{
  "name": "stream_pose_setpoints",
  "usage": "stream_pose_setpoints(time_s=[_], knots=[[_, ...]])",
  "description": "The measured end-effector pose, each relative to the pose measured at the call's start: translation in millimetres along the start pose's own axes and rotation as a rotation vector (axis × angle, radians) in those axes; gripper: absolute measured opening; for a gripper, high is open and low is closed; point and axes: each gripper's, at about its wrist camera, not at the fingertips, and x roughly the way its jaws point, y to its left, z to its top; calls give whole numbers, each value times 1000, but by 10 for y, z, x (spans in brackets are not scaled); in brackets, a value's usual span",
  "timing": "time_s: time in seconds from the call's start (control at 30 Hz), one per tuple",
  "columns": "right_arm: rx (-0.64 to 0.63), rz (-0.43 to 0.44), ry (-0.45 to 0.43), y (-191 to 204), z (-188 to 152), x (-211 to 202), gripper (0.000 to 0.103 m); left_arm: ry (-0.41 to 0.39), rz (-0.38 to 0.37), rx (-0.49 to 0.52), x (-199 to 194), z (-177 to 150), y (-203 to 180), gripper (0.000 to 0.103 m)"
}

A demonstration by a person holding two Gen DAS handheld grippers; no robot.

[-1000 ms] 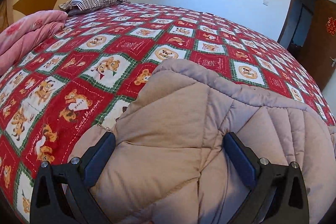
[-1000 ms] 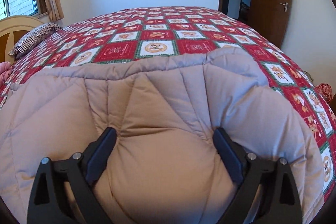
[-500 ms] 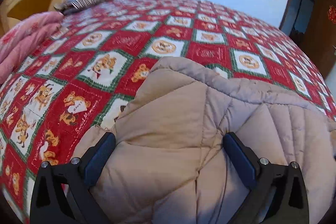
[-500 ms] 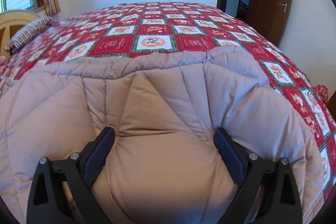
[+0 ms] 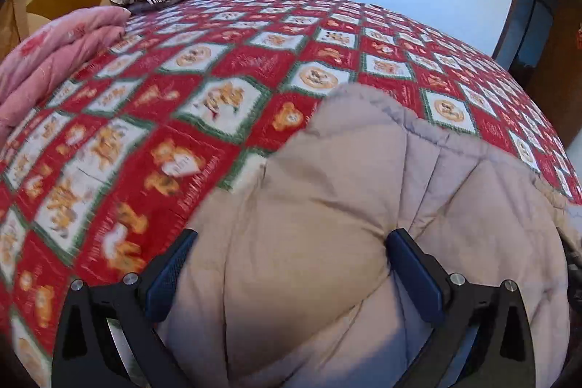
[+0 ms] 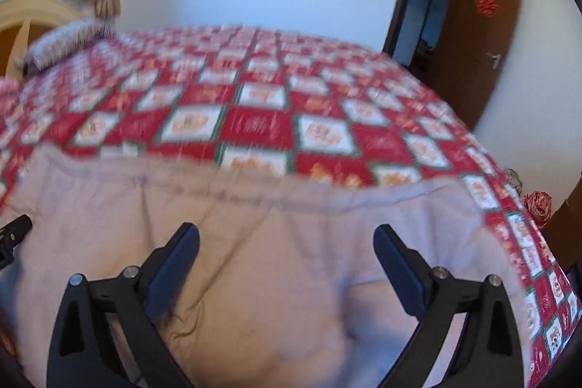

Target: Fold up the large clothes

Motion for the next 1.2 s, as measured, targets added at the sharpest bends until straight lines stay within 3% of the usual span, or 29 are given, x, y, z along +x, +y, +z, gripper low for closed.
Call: stream_pose_setpoints(time_s=[0.07,0.33,0.53,0.57,0.63,0.73,0.87,0.97,1.2], knots=[[20,30,56,-19,-103,202,99,-24,-10,-22,-10,-28,25,102],[21,45,102,-14,-202,353,103,-44,10,-32,17,-67,-4,102],[13,44,122,1,-180,398,103,25,-8,1,-5,-35,6,102],[7,40,129,-3,-172,366,103,29,-10,-9,-144,-64,79,102],[-4,22,125,-26,-190,175,101,-44,-13,-44,-478,-176,256,102],[9,35,50,-90,-370,-290,102,-93,3,-80,-715,-393,497,102],[-29,15,68,14,-722,-406,103,22,-36,-106,-453,-617,560,102],[-29,-13,23,51,-863,-350,103,6,-51,-134,-456,-673,590,102],[-45,-5,53,68,-821,-228,103,44,-70,-131,-507,-769,593,102]])
